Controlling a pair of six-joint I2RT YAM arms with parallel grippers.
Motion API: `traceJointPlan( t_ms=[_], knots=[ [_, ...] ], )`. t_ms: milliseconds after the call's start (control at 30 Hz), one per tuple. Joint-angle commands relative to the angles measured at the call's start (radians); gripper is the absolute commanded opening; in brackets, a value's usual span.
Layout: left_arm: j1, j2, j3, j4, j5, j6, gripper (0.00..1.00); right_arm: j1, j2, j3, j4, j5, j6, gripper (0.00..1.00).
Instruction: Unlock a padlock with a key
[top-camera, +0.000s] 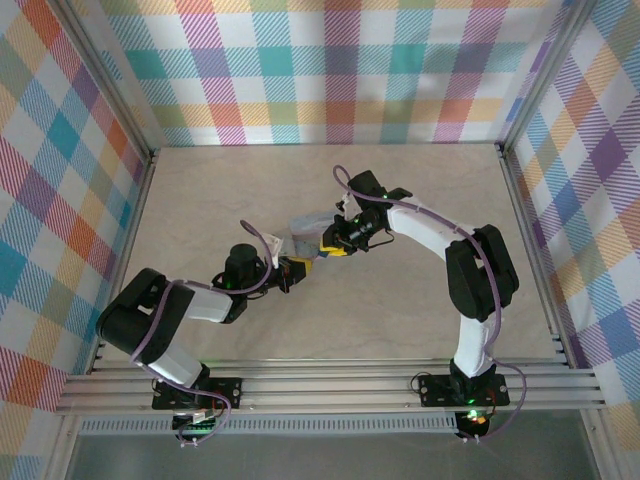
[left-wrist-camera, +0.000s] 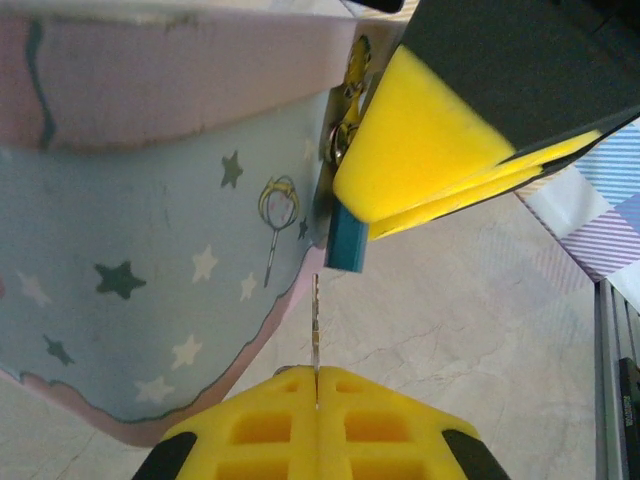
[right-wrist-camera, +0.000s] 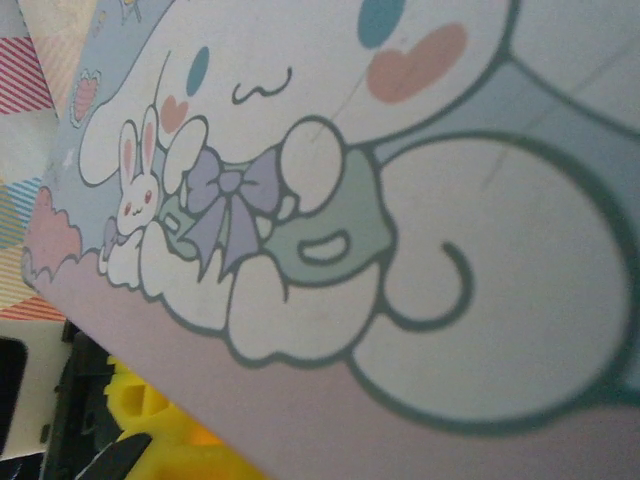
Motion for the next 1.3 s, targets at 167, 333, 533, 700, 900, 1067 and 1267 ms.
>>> traceJointPlan(
  t_ms=[167,333,533,700,900,1067,1267],
  knots=[
    [-0.010,0.042,0.014,0.088,0.037,-0.028,0.00,-0.005,-0.055,0.012,0.025,-0.039,0.020,0.00],
    [-0.020,0.043,0.025,0.085,0.044,-0.031,0.00,-0.005,-0.054,0.006,0.032,-0.035,0.021,0.00],
    [-0.032,0.044,0.036,0.083,0.048,-0.033,0.00,-0.006,-0.051,0.005,0.035,-0.034,0.021,0.00],
    [-0.040,0.048,0.040,0.081,0.042,-0.033,0.00,-0.005,-0.050,0.004,0.041,-0.038,0.023,0.00],
    [-0.040,0.049,0.043,0.073,0.019,-0.033,0.00,-0.006,-0.050,-0.001,0.035,-0.035,0.018,0.00],
    [-0.040,0.049,0.044,0.071,0.013,-0.032,0.00,-0.006,-0.051,-0.005,0.040,-0.037,0.018,0.00],
    [-0.040,0.047,0.050,0.069,0.008,-0.035,0.00,-0.006,-0.052,-0.006,0.045,-0.041,0.021,0.00]
  ],
)
